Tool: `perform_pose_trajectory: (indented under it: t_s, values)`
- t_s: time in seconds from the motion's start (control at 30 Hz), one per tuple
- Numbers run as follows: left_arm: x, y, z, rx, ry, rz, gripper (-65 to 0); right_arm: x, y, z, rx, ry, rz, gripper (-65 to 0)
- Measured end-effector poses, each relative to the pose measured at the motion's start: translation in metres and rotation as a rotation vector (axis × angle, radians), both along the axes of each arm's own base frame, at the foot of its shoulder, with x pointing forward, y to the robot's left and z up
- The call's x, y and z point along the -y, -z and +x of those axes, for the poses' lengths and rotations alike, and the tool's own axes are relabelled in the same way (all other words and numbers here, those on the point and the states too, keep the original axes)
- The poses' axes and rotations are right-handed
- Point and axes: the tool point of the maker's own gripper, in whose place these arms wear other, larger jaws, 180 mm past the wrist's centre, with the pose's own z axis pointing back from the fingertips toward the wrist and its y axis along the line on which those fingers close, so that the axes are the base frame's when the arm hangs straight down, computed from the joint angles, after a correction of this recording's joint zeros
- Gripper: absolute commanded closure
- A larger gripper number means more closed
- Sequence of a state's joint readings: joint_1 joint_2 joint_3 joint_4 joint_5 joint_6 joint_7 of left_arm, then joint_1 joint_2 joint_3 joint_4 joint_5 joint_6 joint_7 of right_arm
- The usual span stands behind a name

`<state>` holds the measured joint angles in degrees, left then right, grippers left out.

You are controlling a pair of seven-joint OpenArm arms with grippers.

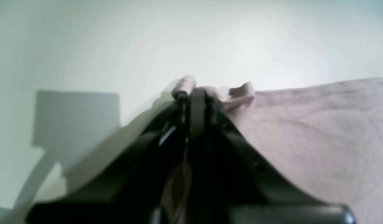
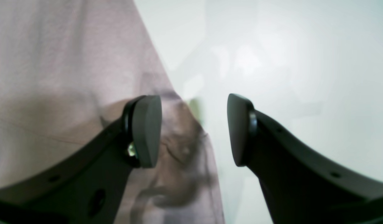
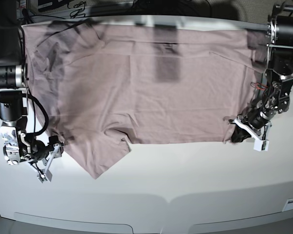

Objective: Fold the T-shirt properly
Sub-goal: 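Move the right gripper to the sleeve edge and grasp it, then fold the grasped edge over toward the collar with both grippers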

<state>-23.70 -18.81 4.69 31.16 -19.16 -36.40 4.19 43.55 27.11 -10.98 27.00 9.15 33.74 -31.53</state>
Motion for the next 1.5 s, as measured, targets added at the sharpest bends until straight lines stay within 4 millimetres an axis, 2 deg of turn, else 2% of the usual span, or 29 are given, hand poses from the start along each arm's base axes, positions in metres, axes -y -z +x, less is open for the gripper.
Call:
perform_pose_trajectory:
  t_s: [0.17,0.27,0.47,0.6,0.77,1.0,1.13,1.37,1.5]
  values:
    - [0.003,0.000,0.000,0.003,0.001,-0.005,0.0,0.018,0.018,-0.018,-0.036,0.048,0.012,-33.6]
    - [0.003,0.000,0.000,0.003,0.000,-0.005,0.0,0.029,0.023,-0.026,-0.039,0.078,0.023,-33.6]
    - [0.007,0.000,0.001,0.003,0.003,-0.013,0.0,0.009,0.031,-0.038,-0.114,0.047,0.120,-33.6]
    - [0.012,0.000,0.002,0.005,0.007,-0.020,0.0,0.002,0.031,-0.041,-0.145,0.058,0.155,-33.2]
    - [0.012,0.000,0.002,0.006,0.006,-0.020,0.0,0.004,0.032,-0.046,-0.177,0.059,0.147,-21.6]
    - [0.012,0.000,0.002,0.005,0.006,-0.021,0.0,0.004,0.033,-0.051,-0.210,0.061,0.141,-10.5]
    - [0.012,0.000,0.002,0.005,0.007,-0.021,0.0,0.003,0.033,-0.051,-0.210,0.058,0.146,0.0]
    - [0.012,-0.004,0.005,0.043,-0.010,-0.030,0.0,0.000,0.027,-0.032,-0.086,0.051,0.171,0.0]
    - [0.004,-0.008,0.014,0.039,-0.090,-0.023,0.0,0.000,0.021,-0.023,-0.035,0.047,0.177,0.0]
